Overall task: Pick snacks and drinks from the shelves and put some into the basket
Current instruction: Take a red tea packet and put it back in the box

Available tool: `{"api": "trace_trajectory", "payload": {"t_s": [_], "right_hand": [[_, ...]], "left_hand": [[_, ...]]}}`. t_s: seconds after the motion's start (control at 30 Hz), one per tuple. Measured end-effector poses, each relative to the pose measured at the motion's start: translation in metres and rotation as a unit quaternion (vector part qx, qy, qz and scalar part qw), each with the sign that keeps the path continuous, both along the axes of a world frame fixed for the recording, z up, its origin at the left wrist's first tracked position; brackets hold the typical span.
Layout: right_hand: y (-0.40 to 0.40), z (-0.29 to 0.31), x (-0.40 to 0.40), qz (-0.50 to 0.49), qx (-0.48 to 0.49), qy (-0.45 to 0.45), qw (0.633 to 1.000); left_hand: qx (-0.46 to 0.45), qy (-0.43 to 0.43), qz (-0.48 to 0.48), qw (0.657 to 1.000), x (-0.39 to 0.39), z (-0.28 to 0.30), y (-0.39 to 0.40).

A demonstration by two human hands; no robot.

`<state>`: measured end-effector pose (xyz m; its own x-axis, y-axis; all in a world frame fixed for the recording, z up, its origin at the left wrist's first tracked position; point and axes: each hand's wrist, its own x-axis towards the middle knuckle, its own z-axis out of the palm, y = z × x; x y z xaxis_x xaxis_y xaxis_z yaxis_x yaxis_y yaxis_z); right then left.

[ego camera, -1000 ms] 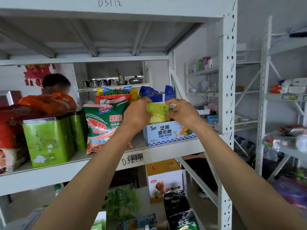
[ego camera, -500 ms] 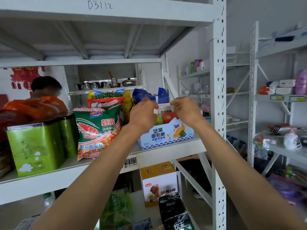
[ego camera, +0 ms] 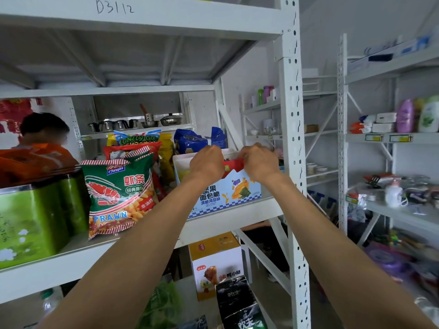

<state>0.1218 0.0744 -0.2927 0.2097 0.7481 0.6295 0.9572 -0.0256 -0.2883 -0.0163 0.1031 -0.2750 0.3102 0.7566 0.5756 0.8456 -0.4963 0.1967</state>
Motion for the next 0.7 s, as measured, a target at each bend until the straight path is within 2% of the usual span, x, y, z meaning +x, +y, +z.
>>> {"api": "trace_trajectory", "payload": {"t_s": [0.13,0.23,0.33,0.47,0.7], "right_hand": [[-0.001,0.000,0.003,0.029,0.094,0.034,0.995],[-0.004,0.005,0.005,0.074,0.159,0.086,0.981],[-0.015,0.013,0.005,0.148,0.210,0.188,0.948],[-0.039,0.009,-0.003,0.228,0.202,0.306,0.902],[-0.086,-0.028,-0.031,0.370,0.145,0.426,0.813]], "left_hand": [[-0.051,-0.134,-0.058,0.988,-0.001,0.006,-0.004],[-0.093,-0.266,-0.122,0.952,-0.009,0.017,-0.008],[-0.087,-0.360,-0.175,0.912,-0.025,0.029,-0.020],[-0.067,-0.436,-0.247,0.863,-0.046,0.037,-0.055],[-0.089,-0.495,-0.246,0.828,-0.070,0.006,-0.088]]}}
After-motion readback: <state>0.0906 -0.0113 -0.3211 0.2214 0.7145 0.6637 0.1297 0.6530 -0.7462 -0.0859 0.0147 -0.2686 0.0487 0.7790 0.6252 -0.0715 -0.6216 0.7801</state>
